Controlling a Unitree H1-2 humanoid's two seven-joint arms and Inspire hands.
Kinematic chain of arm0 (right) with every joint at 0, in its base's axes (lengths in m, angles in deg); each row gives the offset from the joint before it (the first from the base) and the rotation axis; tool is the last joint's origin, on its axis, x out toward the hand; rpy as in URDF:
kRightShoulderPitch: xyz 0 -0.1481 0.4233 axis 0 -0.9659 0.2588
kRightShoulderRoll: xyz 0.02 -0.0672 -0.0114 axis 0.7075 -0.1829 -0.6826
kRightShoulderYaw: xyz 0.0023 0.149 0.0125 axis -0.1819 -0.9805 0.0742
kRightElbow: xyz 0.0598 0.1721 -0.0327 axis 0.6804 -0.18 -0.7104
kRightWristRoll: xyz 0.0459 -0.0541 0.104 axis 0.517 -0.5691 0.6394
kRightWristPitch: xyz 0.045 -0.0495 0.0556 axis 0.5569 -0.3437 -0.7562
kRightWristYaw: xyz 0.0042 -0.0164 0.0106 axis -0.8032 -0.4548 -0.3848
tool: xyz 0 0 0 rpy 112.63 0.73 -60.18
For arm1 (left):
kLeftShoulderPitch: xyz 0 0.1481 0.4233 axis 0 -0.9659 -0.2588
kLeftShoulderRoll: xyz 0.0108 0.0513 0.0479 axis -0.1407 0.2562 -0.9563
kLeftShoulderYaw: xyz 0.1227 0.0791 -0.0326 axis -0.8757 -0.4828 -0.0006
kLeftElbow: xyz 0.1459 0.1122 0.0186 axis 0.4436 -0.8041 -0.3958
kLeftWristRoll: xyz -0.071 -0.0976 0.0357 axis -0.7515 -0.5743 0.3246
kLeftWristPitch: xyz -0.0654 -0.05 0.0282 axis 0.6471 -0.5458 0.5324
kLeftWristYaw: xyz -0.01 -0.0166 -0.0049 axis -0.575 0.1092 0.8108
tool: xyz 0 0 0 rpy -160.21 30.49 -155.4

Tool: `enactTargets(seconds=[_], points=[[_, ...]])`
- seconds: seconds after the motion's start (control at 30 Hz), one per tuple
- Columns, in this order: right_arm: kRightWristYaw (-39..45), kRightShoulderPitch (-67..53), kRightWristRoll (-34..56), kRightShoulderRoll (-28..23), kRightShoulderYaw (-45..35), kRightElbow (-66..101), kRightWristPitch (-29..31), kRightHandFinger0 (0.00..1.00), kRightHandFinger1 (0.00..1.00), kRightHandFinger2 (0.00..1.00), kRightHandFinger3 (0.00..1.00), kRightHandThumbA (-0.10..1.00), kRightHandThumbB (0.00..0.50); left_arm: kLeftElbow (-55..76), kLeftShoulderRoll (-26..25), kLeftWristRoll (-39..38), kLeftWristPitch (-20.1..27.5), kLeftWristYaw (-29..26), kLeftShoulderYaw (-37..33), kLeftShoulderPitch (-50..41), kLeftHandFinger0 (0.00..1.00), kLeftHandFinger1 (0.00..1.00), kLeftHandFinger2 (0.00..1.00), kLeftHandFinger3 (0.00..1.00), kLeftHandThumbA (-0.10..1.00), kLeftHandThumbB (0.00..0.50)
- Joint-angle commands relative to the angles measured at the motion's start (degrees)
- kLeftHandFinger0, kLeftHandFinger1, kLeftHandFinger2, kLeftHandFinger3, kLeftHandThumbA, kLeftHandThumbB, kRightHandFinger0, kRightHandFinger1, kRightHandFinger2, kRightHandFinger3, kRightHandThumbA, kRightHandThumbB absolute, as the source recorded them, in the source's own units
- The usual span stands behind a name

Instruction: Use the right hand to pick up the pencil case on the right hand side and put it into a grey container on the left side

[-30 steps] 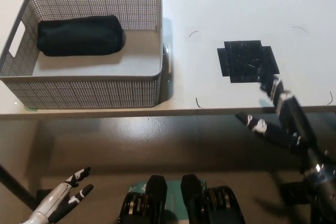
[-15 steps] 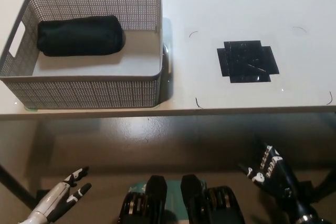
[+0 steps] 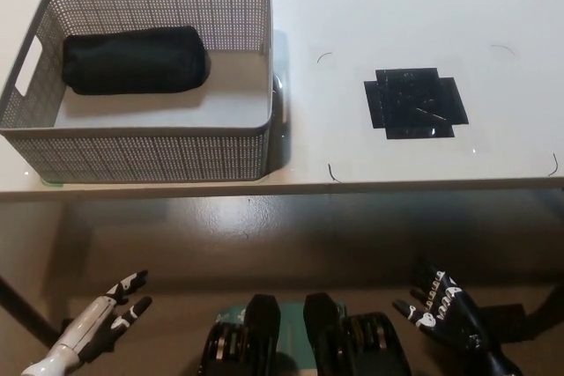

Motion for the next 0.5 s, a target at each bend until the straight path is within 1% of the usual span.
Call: enactTargets(seconds=[0.0, 0.03, 0.07, 0.1, 0.2, 0.23, 0.27, 0.3, 0.33, 0.37, 0.4, 0.43, 0.47], points=[[1.7, 2.1, 1.2, -0.3, 0.2, -0.1, 3.8, 1.0, 1.0, 1.0, 1.0, 1.0, 0.208, 0.2, -1.2, -1.8, 1.8, -0.8, 1.1, 1.7, 1.0, 1.0, 1.0, 1.0, 1.0, 0.455], [1.8, 2.6, 1.2, -0.3, 0.2, -0.7, 4.0, 1.0, 1.0, 1.0, 1.0, 1.0, 0.208, 0.4, -1.0, -2.9, 2.6, -0.5, 1.5, 1.8, 1.0, 1.0, 1.0, 1.0, 1.0, 0.431], [1.9, 2.7, 1.2, -0.3, 0.2, -0.9, 4.1, 1.0, 1.0, 1.0, 1.0, 1.0, 0.209, 0.5, -0.9, -3.4, 2.9, -0.4, 1.6, 1.9, 1.0, 1.0, 1.0, 1.0, 1.0, 0.432], [1.7, 2.8, 1.3, -0.2, 0.2, -1.0, 4.1, 1.0, 1.0, 1.0, 1.0, 1.0, 0.216, 0.2, -0.8, -3.6, 3.5, -0.7, 1.7, 1.9, 1.0, 1.0, 1.0, 1.0, 1.0, 0.415], [1.5, 3.0, 0.9, -0.3, 0.3, -1.1, 4.3, 1.0, 1.0, 1.0, 1.0, 1.0, 0.237, -0.6, -0.3, -7.7, 2.9, 2.0, 2.6, 2.1, 1.0, 1.0, 1.0, 1.0, 1.0, 0.482], [1.4, 2.8, 1.0, -0.2, 0.3, -0.8, 4.1, 1.0, 1.0, 1.0, 1.0, 1.0, 0.241, -0.3, -0.1, -11.1, 2.0, 4.1, 3.3, 1.9, 1.0, 1.0, 1.0, 1.0, 1.0, 0.422], [1.4, 2.8, 1.1, -0.2, 0.2, -0.8, 3.9, 1.0, 1.0, 1.0, 1.0, 1.0, 0.24, -0.3, 0.2, -13.9, 1.1, 6.1, 3.9, 1.9, 1.0, 1.0, 1.0, 1.0, 1.0, 0.385], [1.5, 2.9, 1.2, -0.3, 0.2, -0.8, 3.9, 1.0, 1.0, 1.0, 1.0, 1.0, 0.232, -0.2, 0.7, -19.0, -1.3, 9.6, 5.1, 2.0, 1.0, 1.0, 1.0, 1.0, 1.0, 0.399], [1.5, 2.9, 1.3, -0.3, 0.1, -0.8, 3.8, 1.0, 1.0, 1.0, 1.0, 1.0, 0.235, 0.2, 1.1, -21.6, -3.3, 11.2, 5.9, 2.0, 1.0, 1.0, 1.0, 1.0, 1.0, 0.428], [1.5, 2.9, 1.5, -0.3, 0.0, -0.7, 3.6, 1.0, 1.0, 1.0, 1.0, 1.0, 0.241, 0.8, 1.5, -24.3, -5.6, 12.8, 6.8, 2.0, 1.0, 1.0, 1.0, 1.0, 1.0, 0.428], [1.5, 2.7, 1.5, -0.3, 0.0, -0.5, 3.4, 1.0, 1.0, 1.0, 1.0, 1.0, 0.242, 1.2, 1.6, -25.0, -6.3, 13.4, 7.0, 1.8, 1.0, 1.0, 1.0, 1.0, 1.0, 0.428], [1.3, 2.9, 1.4, -0.4, 0.0, -0.7, 3.5, 1.0, 1.0, 1.0, 1.0, 1.0, 0.269, 1.5, 1.8, -27.5, -8.7, 15.2, 7.8, 2.0, 1.0, 1.0, 1.0, 1.0, 1.0, 0.455], [1.4, 3.0, 1.4, -0.4, -0.1, -0.6, 3.5, 1.0, 1.0, 1.0, 1.0, 1.0, 0.277, 1.4, 1.7, -28.7, -10.0, 16.8, 8.0, 2.2, 1.0, 1.0, 1.0, 1.0, 1.0, 0.447]])
